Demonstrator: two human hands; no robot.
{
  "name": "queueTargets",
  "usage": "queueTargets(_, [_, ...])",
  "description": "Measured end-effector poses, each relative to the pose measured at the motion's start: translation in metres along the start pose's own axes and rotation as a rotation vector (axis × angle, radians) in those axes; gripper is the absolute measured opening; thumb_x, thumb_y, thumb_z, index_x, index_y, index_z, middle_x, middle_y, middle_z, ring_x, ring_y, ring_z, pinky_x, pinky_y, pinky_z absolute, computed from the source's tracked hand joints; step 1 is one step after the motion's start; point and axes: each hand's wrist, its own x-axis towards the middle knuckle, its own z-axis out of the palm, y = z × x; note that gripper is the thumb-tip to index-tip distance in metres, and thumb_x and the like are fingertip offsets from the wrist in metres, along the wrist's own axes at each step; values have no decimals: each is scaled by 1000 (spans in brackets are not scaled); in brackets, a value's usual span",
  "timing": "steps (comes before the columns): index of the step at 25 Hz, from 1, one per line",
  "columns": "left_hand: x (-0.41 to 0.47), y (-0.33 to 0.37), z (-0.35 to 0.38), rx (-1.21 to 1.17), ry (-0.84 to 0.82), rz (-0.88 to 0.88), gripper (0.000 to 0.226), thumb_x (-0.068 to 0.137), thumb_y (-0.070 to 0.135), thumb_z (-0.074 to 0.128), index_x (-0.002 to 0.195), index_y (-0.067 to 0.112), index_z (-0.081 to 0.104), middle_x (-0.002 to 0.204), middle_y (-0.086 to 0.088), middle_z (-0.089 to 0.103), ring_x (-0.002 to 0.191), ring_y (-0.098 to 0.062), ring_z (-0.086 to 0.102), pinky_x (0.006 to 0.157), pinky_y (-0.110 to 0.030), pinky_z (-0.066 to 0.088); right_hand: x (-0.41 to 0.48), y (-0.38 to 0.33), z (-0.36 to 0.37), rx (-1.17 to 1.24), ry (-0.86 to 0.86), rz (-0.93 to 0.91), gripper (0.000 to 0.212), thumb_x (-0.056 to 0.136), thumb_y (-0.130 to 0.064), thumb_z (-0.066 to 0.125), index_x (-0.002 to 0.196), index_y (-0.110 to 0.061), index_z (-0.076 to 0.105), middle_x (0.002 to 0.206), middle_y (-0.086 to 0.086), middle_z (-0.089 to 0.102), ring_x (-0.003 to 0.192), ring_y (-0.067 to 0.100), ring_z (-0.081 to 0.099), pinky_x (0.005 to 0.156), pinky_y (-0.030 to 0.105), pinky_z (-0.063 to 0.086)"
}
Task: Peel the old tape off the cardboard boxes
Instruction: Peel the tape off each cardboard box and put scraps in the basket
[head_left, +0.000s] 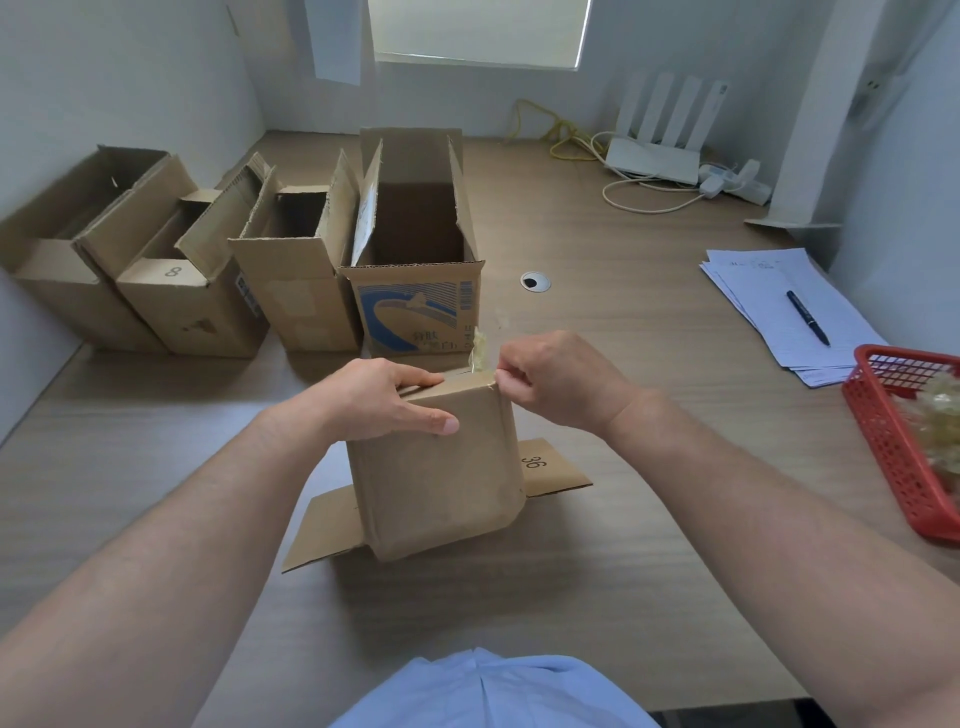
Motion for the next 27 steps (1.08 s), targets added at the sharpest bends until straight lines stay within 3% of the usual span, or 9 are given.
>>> queueTargets(4, [-1,0,2,-6,2,-8,108,37,87,55,136,46,46,94,21,52,86,-4,53,61,-15,44,-3,0,-3,25,-33,-7,23,91,-29,60,77,-10,62,66,-1,55,58,15,46,55,24,33])
queueTargets(10, [-2,0,4,-15,2,-9,107,37,86,56,136,46,46,98,18,53,87,-4,54,62,-16,44,-3,3,2,7,56,-34,19,89,-12,56,73,-4,61,66,12,62,58,29,53,54,29,34])
queueTargets(15, [-1,0,2,-37,3,-32,108,35,87,56,135,45,47,94,23,52,85,-3,53,61,-16,44,-15,2,9,55,193,-43,9,85,-18,67,86,-9,64,81,4,63,60,14,52,50,23,37])
queueTargets(22, [0,0,2,-33,3,-40,108,36,87,56,135,46,46,96,22,51,86,-2,53,61,-16,45,-14,-7,13,51,284,-84,9,79,-9,72,78,-7,63,81,9,59,54,20,53,45,20,32])
queueTargets(27, [-3,-1,5,17,21,-39,110,33,92,53,134,49,45,111,16,49,102,-9,51,77,-24,49,-14,-12,17,-105,252,-128,11,79,-3,70,80,-5,59,78,13,56,53,24,52,46,20,27])
